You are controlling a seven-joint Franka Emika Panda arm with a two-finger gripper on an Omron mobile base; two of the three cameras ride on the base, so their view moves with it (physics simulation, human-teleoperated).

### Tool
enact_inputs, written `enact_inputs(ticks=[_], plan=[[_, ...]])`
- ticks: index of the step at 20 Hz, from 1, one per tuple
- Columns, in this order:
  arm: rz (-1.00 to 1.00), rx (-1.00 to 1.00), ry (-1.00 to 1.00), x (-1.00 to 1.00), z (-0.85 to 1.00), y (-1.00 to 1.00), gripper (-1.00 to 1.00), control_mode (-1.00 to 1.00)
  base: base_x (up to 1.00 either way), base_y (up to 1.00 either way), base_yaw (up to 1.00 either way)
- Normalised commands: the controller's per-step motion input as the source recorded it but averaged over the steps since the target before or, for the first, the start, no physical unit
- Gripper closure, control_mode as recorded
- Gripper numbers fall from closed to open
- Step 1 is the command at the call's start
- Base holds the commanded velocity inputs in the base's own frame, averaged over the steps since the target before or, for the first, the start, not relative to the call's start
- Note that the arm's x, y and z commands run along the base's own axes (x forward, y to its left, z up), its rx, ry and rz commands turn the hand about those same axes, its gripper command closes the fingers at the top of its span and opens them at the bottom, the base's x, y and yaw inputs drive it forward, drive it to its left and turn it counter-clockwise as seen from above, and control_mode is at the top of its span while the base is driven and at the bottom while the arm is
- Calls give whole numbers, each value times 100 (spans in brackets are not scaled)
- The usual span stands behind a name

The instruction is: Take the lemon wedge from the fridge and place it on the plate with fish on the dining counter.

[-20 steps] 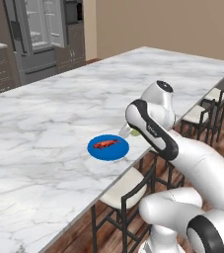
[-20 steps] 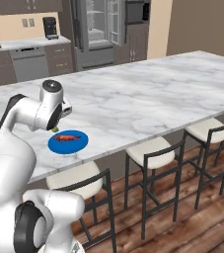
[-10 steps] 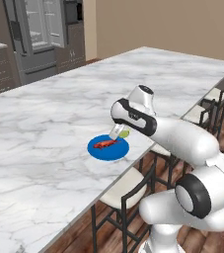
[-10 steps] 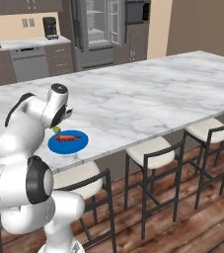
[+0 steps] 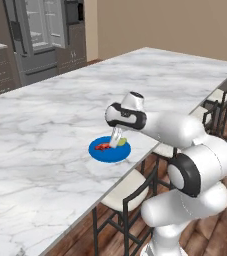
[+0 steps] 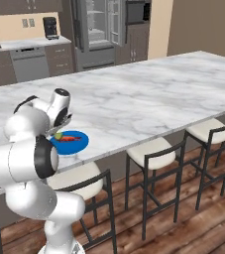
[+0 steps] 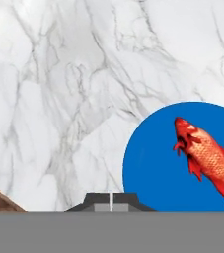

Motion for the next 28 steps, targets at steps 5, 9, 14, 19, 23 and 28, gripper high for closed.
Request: enact_inputs(ticks=[5, 9, 14, 19, 23, 28], plan=[[10, -4, 0, 56, -35, 0, 100, -100, 0, 0, 0], [0, -7, 0, 51, -29, 0, 100, -100, 0, 0, 0], [0, 0, 0, 10, -4, 0, 100, -100, 0, 0, 0], [0, 0, 5, 1, -18, 0, 100, -100, 0, 0, 0], [0, 0, 5, 3, -41, 0, 100, -100, 0, 0, 0], [0, 0, 2, 12, -30, 0, 100, -100, 0, 0, 0]])
